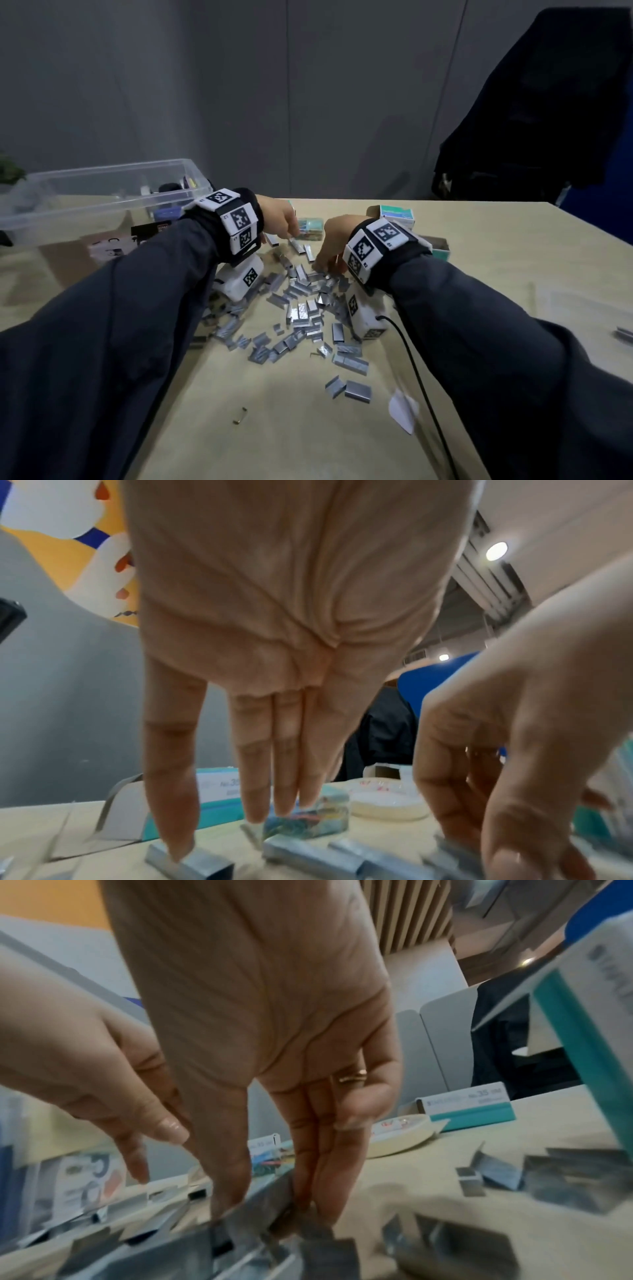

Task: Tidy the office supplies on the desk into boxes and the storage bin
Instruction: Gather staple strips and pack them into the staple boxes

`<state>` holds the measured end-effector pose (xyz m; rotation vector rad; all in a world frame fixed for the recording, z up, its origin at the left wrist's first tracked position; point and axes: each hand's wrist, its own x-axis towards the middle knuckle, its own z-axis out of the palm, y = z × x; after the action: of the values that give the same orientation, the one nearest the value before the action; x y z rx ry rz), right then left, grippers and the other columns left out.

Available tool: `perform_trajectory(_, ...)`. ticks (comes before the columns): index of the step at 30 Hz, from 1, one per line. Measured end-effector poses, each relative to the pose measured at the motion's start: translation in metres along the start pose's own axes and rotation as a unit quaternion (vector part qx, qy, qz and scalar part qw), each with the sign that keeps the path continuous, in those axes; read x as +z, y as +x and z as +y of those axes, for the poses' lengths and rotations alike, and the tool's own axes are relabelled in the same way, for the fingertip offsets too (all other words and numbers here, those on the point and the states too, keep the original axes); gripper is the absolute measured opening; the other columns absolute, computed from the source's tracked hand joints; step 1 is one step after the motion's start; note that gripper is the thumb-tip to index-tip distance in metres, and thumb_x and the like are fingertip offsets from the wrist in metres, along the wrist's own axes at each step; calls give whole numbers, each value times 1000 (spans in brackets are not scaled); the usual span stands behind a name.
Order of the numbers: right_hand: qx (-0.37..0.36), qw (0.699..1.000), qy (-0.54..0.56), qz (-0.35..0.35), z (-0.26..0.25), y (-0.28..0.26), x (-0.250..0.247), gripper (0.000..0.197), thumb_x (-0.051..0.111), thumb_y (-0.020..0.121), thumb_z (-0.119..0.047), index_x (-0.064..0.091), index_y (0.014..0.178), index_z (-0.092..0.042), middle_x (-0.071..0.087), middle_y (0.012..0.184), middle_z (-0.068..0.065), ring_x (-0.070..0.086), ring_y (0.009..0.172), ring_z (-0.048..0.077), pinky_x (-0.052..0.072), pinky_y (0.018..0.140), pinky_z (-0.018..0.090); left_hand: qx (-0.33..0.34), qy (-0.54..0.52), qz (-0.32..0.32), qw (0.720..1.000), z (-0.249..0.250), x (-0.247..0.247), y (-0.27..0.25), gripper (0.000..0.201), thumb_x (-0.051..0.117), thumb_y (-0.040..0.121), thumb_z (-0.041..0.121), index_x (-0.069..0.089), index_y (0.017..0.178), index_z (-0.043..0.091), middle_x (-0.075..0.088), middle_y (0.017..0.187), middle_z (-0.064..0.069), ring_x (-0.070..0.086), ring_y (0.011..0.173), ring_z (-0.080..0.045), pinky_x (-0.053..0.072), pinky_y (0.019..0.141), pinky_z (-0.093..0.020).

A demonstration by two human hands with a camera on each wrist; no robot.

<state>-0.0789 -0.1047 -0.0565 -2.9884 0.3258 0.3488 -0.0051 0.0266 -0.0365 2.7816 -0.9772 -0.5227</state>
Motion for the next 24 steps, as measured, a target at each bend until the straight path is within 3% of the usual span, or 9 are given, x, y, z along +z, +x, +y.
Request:
perform_trajectory(1, -5, 1000, -19, 7, -1, 2, 1, 15, 74, 83, -32, 76, 89, -19, 69, 83, -2, 69, 89, 23, 57, 81, 35, -1, 34, -7, 999, 2, 1, 0, 38, 48, 98, 4, 57, 134, 13, 52, 139, -3, 52, 122, -20, 50, 74, -21)
perform_trajectory(3, 6, 999, -38, 39, -3, 9, -1, 24, 83, 73, -37, 73, 78, -16, 67, 73, -3, 68, 75, 21, 57, 71, 32, 0, 77, -21, 997, 4, 3, 2, 38, 51, 96, 6, 57, 133, 14, 55, 136, -4, 52, 121, -19, 40, 58, -12)
perform_trajectory(8, 29, 998, -1, 62, -12, 28, -3, 39, 84, 71, -42, 55, 63, -17, 61, 72, 3, 62, 68, 21, 50, 64, 29, -4, 94, -24, 995, 3, 3, 5, 40, 50, 95, 6, 60, 131, 20, 54, 136, 0, 52, 118, -17, 38, 59, -11)
perform_trajectory(10, 16, 998, -36, 48, -15, 32, 1, 35, 82, 74, -41, 61, 71, -13, 59, 71, 1, 57, 63, 17, 46, 58, 25, -2, 94, -26, 995, 3, 3, 5, 40, 47, 97, 6, 59, 132, 20, 53, 138, 0, 50, 123, -18, 42, 64, -17)
perform_trajectory(12, 4, 996, -78, 33, -18, 36, 4, 33, 81, 76, -41, 67, 84, -13, 60, 74, -2, 56, 65, 15, 48, 63, 26, 4, 91, -22, 996, 2, 1, 4, 39, 48, 97, 7, 58, 133, 19, 53, 138, -1, 50, 124, -18, 41, 73, -19)
perform_trajectory(16, -22, 987, -158, 29, -19, 40, 0, 30, 84, 70, -42, 73, 87, -21, 54, 69, -11, 55, 63, 11, 46, 57, 21, 15, 72, -18, 997, -1, 0, 4, 38, 51, 98, 10, 56, 135, 16, 53, 139, -1, 51, 123, -17, 35, 57, -5)
perform_trajectory(18, -19, 989, -137, 50, -15, 36, -1, 21, 85, 70, -36, 70, 70, -22, 53, 62, -11, 54, 58, 11, 41, 49, 19, 17, 58, -17, 998, -1, 0, 5, 38, 51, 98, 11, 56, 135, 14, 54, 137, -2, 53, 121, -18, 34, 51, -2)
perform_trajectory(20, -11, 993, -99, 61, -10, 35, -3, 31, 84, 72, -33, 59, 56, -22, 58, 64, -8, 57, 58, 13, 48, 54, 22, 16, 30, -7, 999, -2, 0, 8, 34, 53, 97, 12, 58, 131, 11, 59, 131, -4, 59, 110, -19, 38, 47, -2)
perform_trajectory(24, 2, 998, -42, 54, -9, 24, -13, 35, 83, 71, -37, 58, 66, -13, 60, 70, 1, 58, 62, 19, 43, 51, 23, -13, -73, 42, 996, -4, 1, 13, 25, 53, 97, 11, 66, 115, -1, 70, 103, -8, 62, 78, -15, 52, 60, -22)
